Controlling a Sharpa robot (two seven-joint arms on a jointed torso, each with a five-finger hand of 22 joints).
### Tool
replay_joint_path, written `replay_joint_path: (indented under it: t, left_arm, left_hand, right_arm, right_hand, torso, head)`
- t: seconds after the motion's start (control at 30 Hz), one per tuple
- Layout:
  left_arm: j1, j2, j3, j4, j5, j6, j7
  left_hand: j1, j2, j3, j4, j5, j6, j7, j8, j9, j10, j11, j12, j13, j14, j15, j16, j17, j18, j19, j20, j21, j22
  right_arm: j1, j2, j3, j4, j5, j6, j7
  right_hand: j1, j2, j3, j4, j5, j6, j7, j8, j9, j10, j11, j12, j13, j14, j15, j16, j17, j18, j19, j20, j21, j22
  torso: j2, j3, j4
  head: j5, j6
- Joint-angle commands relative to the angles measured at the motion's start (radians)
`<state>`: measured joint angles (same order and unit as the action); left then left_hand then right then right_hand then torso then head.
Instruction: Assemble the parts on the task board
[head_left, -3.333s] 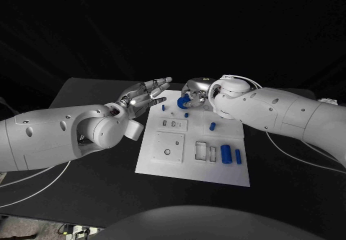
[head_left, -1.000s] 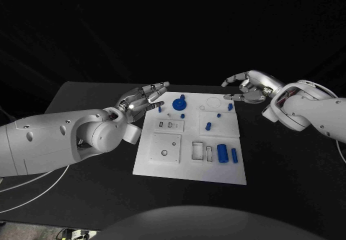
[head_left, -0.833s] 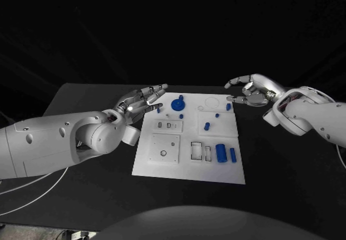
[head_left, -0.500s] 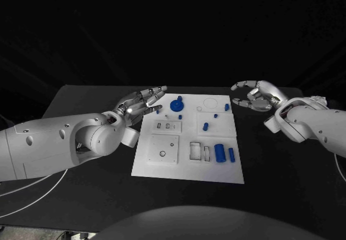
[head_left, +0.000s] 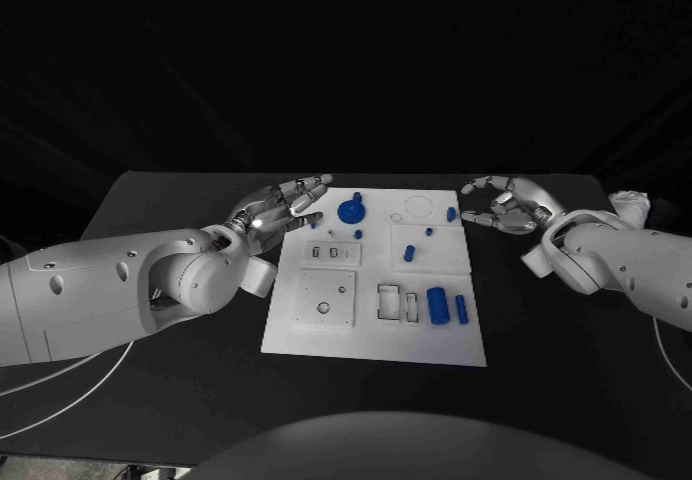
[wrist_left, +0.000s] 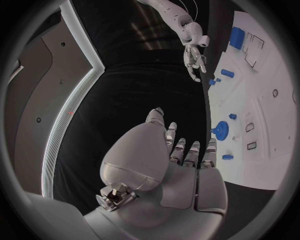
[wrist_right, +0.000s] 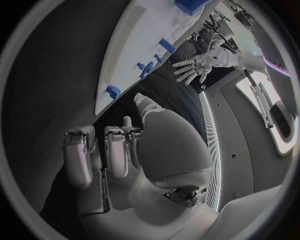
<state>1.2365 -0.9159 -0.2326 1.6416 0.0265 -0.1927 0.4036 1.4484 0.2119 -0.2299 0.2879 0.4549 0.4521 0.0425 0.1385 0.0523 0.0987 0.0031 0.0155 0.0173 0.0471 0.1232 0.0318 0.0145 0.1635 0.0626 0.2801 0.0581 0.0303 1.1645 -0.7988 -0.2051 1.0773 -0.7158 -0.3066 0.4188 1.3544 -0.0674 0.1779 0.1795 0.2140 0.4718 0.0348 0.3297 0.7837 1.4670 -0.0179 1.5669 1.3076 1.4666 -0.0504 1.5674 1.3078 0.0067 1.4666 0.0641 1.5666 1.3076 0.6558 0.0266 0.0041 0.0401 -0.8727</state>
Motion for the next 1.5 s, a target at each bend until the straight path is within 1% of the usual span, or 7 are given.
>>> replay_joint_path:
  t: [0.03, 0.2, 0.27, 0.43, 0.77, 1.13, 1.5]
  left_arm:
    - [0.0, 0.003, 0.001, 0.001, 0.0, 0.025, 0.013]
    - [0.0, 0.004, 0.001, 0.001, 0.0, 0.027, 0.012]
    - [0.0, 0.005, 0.001, 0.0, 0.0, 0.028, 0.012]
    - [0.0, 0.005, 0.001, 0.0, 0.0, 0.033, 0.011]
    - [0.0, 0.002, 0.001, 0.002, 0.0, 0.039, 0.009]
    - [-0.001, 0.004, 0.001, 0.001, 0.0, 0.042, 0.009]
    - [-0.001, 0.005, 0.001, 0.002, 0.0, 0.043, 0.007]
  left_hand:
    - [0.008, -0.001, 0.003, -0.003, 0.003, -0.003, 0.007, 0.003, 0.001, -0.002, 0.005, 0.002, 0.001, -0.002, 0.007, 0.004, 0.001, 0.016, 0.004, 0.005, 0.004, 0.001]
    - [0.011, 0.001, 0.004, -0.004, 0.004, -0.004, 0.008, 0.003, 0.001, -0.002, 0.006, 0.002, 0.001, -0.002, 0.007, 0.004, 0.001, 0.016, 0.004, 0.005, 0.004, 0.001]
    - [0.011, 0.001, 0.004, -0.004, 0.004, -0.004, 0.008, 0.003, 0.001, -0.002, 0.006, 0.002, 0.001, -0.002, 0.007, 0.004, 0.001, 0.016, 0.004, 0.005, 0.004, 0.001]
    - [0.011, 0.001, 0.004, -0.004, 0.004, -0.004, 0.008, 0.003, 0.001, -0.002, 0.006, 0.002, 0.001, -0.002, 0.007, 0.004, 0.001, 0.016, 0.004, 0.005, 0.004, 0.001]
    - [0.015, 0.003, 0.007, -0.005, 0.005, -0.002, 0.012, 0.004, 0.001, 0.001, 0.011, 0.003, 0.002, -0.002, 0.009, 0.005, 0.001, 0.016, 0.004, 0.006, 0.005, 0.001]
    - [0.015, 0.003, 0.007, -0.005, 0.005, -0.002, 0.012, 0.004, 0.001, 0.001, 0.011, 0.003, 0.002, -0.002, 0.009, 0.005, 0.001, 0.016, 0.004, 0.006, 0.005, 0.001]
    - [0.017, 0.004, 0.009, -0.005, 0.006, -0.003, 0.014, 0.004, 0.001, 0.001, 0.013, 0.003, 0.002, -0.002, 0.01, 0.006, 0.001, 0.015, 0.005, 0.006, 0.005, 0.002]
  right_arm:
    - [-0.004, 0.011, 0.0, -0.018, 0.01, 0.035, -0.021]
    - [-0.006, 0.026, 0.0, -0.036, 0.005, 0.042, -0.038]
    - [-0.007, 0.032, 0.0, -0.042, 0.004, 0.046, -0.04]
    - [-0.009, 0.044, 0.0, -0.055, 0.005, 0.048, -0.042]
    - [-0.011, 0.059, 0.001, -0.072, 0.002, 0.061, -0.054]
    - [-0.019, 0.084, 0.001, -0.102, 0.0, 0.08, -0.066]
    - [-0.027, 0.101, 0.001, -0.12, 0.0, 0.094, -0.07]
  right_hand:
    - [0.007, -0.001, -0.013, 0.003, -0.039, -0.011, 0.005, 0.014, 0.001, 0.104, 0.0, 0.004, 0.263, 0.104, -0.002, 0.003, 0.263, -0.007, 0.104, -0.004, 0.004, 0.263]
    - [0.004, -0.002, -0.021, 0.008, -0.049, -0.015, 0.011, 0.027, 0.001, 0.104, 0.002, 0.004, 0.263, 0.104, 0.0, 0.003, 0.263, -0.007, 0.104, -0.003, 0.004, 0.263]
    - [0.008, 0.001, -0.023, 0.009, 0.004, -0.015, 0.017, 0.044, 0.001, 0.104, 0.006, 0.004, 0.263, 0.104, 0.003, 0.003, 0.263, -0.007, 0.104, -0.002, 0.004, 0.263]
    - [0.028, 0.003, -0.009, 0.008, 0.199, -0.02, 0.019, 0.075, -0.013, 0.104, 0.008, 0.004, 0.263, 0.104, 0.005, 0.003, 0.263, -0.007, 0.104, 0.002, 0.004, 0.263]
    - [0.046, -0.001, 0.025, 0.008, 0.318, -0.016, 0.019, 0.097, -0.043, 0.104, 0.007, 0.004, 0.263, 0.104, 0.005, 0.003, 0.263, -0.007, 0.104, 0.003, 0.004, 0.263]
    - [0.05, -0.004, 0.034, 0.005, 0.332, -0.016, 0.018, 0.099, -0.052, 0.104, 0.007, 0.004, 0.263, 0.104, 0.005, 0.003, 0.263, -0.007, 0.104, 0.003, 0.004, 0.263]
    - [0.053, -0.007, 0.042, 0.004, 0.3, -0.013, 0.019, 0.104, -0.065, 0.104, 0.008, 0.004, 0.263, 0.104, 0.005, 0.003, 0.263, -0.007, 0.104, 0.003, 0.004, 0.263]
  torso:
    - [0.001, 0.0, 0.0002]
    - [0.001, -0.0003, 0.0002]
    - [0.0, -0.0002, 0.0006]
    - [0.0, -0.0004, 0.0001]
    - [-0.001, -0.0006, 0.0005]
    - [0.0, -0.0005, 0.0003]
    - [-0.001, -0.0004, 0.0003]
  head:
    - [0.001, 0.0]
    - [-0.001, 0.0]
    - [-0.003, 0.0]
    - [0.0, 0.0]
    - [0.001, 0.0]
    - [0.003, 0.0]
    - [0.003, 0.0]
